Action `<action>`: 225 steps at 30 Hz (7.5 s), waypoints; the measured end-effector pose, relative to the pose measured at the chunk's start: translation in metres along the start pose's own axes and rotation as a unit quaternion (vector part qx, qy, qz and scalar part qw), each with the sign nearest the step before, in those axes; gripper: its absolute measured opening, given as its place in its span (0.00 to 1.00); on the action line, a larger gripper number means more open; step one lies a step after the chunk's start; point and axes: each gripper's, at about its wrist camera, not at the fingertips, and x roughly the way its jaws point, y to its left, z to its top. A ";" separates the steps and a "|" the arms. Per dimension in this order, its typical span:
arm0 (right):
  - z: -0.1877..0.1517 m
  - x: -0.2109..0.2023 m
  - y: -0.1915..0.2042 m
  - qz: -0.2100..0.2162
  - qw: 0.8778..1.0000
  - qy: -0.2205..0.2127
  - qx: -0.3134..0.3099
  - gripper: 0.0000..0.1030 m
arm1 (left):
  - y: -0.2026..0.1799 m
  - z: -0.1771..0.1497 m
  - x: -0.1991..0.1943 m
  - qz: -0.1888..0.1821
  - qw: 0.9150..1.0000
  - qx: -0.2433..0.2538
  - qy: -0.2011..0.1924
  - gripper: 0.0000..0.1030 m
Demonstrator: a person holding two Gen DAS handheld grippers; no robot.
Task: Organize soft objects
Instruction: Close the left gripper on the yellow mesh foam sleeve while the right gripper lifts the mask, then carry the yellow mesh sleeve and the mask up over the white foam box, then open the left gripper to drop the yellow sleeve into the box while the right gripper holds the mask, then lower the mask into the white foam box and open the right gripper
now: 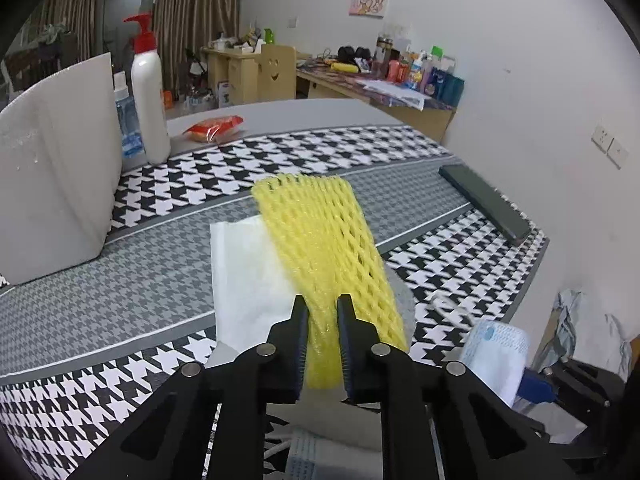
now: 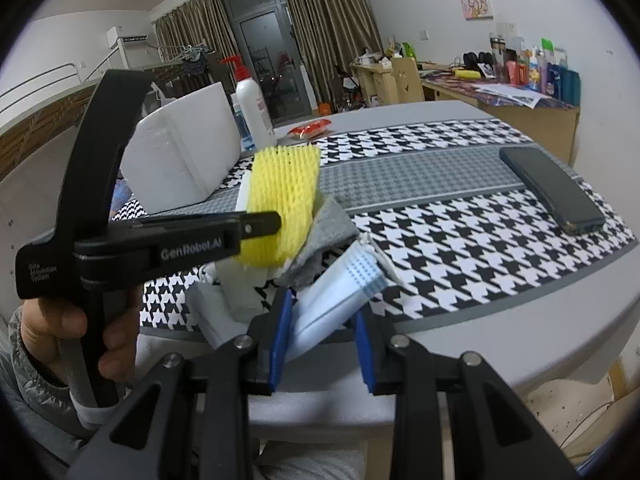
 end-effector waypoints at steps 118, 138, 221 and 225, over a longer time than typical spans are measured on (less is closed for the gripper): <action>0.192 -0.017 0.114 0.012 0.983 -0.175 -0.060 0.08 | 0.117 0.097 -0.173 0.123 0.963 0.010 -0.242 0.13; 0.226 0.011 0.135 0.025 0.983 -0.172 -0.064 0.08 | 0.142 0.108 -0.169 0.178 0.953 -0.013 -0.246 0.13; 0.245 0.110 0.215 0.070 0.985 -0.088 -0.127 0.08 | 0.238 0.082 -0.175 0.276 0.929 -0.120 -0.216 0.96; 0.243 0.120 0.218 0.065 0.987 -0.074 -0.131 0.08 | 0.241 0.079 -0.175 0.276 0.929 -0.123 -0.215 0.96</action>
